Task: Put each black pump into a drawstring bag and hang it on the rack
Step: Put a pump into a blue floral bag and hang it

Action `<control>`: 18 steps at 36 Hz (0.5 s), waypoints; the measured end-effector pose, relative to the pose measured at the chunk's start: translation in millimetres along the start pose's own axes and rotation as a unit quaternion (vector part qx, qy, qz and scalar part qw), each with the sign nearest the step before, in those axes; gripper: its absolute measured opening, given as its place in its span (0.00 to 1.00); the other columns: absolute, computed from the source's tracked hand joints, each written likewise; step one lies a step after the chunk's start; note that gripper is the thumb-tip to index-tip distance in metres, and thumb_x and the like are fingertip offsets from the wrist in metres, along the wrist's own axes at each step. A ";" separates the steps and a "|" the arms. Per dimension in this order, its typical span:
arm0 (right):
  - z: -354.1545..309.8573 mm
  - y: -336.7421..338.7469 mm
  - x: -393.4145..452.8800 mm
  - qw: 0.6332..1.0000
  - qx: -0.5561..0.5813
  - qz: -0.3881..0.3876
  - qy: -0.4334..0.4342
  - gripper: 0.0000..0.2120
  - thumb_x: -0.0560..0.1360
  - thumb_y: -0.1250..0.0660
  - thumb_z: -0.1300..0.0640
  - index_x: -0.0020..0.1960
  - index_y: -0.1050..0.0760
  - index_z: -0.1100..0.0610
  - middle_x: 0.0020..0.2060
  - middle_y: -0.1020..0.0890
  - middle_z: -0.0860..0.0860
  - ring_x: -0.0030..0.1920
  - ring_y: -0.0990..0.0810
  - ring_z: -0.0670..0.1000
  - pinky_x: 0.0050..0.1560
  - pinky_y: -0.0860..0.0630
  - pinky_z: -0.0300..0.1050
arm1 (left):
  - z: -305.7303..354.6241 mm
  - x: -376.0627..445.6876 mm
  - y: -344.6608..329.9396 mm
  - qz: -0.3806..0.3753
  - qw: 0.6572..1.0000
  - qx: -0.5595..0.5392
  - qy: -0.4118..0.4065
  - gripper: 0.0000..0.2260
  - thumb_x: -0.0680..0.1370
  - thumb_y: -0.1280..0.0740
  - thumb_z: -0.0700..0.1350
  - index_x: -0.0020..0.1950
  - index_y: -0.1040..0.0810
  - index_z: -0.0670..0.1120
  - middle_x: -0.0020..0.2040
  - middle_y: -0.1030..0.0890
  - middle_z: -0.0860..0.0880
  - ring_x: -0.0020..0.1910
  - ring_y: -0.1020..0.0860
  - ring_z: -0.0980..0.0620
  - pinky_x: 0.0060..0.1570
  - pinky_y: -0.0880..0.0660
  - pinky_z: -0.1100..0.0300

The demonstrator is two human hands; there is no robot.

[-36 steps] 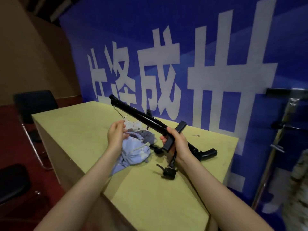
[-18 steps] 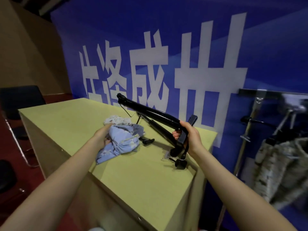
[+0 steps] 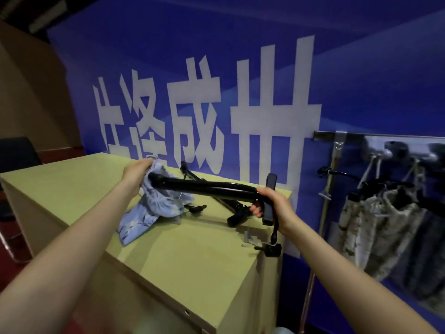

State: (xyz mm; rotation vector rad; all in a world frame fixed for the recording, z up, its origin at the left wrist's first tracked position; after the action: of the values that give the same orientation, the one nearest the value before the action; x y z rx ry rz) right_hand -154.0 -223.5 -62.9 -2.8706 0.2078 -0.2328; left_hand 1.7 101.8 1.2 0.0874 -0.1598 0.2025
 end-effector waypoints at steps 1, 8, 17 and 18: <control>1.1 -1.9 -2.3 1.000 0.000 0.002 0.000 0.15 0.78 0.35 0.56 0.57 0.27 0.67 0.33 0.20 0.61 0.28 0.22 0.52 0.28 0.23 0.40 | 6.9 -4.2 -1.9 -0.003 0.999 0.038 -0.024 0.08 0.77 0.34 0.46 0.40 0.27 0.45 0.38 0.25 0.45 0.36 0.28 0.47 0.36 0.31 0.56; 3.7 -17.6 -10.0 0.999 -0.014 0.033 0.038 0.11 0.77 0.33 0.58 0.54 0.28 0.64 0.35 0.19 0.63 0.28 0.20 0.53 0.31 0.21 0.43 | 41.7 -33.6 -29.3 -0.095 0.941 0.272 -0.178 0.18 0.79 0.36 0.48 0.30 0.31 0.45 0.26 0.31 0.48 0.29 0.33 0.51 0.32 0.37 0.58; -23.5 -59.7 6.1 0.979 -0.144 0.005 0.145 0.13 0.74 0.29 0.52 0.51 0.28 0.58 0.42 0.17 0.60 0.41 0.16 0.59 0.48 0.18 0.58 | 87.4 -64.7 -63.8 -0.179 0.974 0.066 -0.122 0.12 0.81 0.36 0.49 0.47 0.19 0.42 0.37 0.16 0.47 0.40 0.19 0.52 0.45 0.23 0.61; -27.4 -64.3 7.5 0.975 -0.158 0.004 0.159 0.12 0.74 0.29 0.51 0.51 0.27 0.56 0.43 0.17 0.60 0.42 0.16 0.59 0.49 0.18 0.59 | 90.8 -63.7 -63.2 -0.180 0.976 0.031 -0.116 0.11 0.80 0.35 0.49 0.50 0.18 0.43 0.42 0.15 0.45 0.43 0.18 0.50 0.47 0.22 0.58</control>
State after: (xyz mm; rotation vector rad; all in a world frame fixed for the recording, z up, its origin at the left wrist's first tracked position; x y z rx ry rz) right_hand -143.8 -169.6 -18.9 -3.1279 0.3420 -0.7212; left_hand -60.3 18.6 75.4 0.2002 -0.3655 -0.1665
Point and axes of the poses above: each hand's wrist, its own x-axis towards the middle knuckle, its own y-axis out of the back of the hand, z = x × y, the point moved 2 cm from there along x, towards the middle knuckle
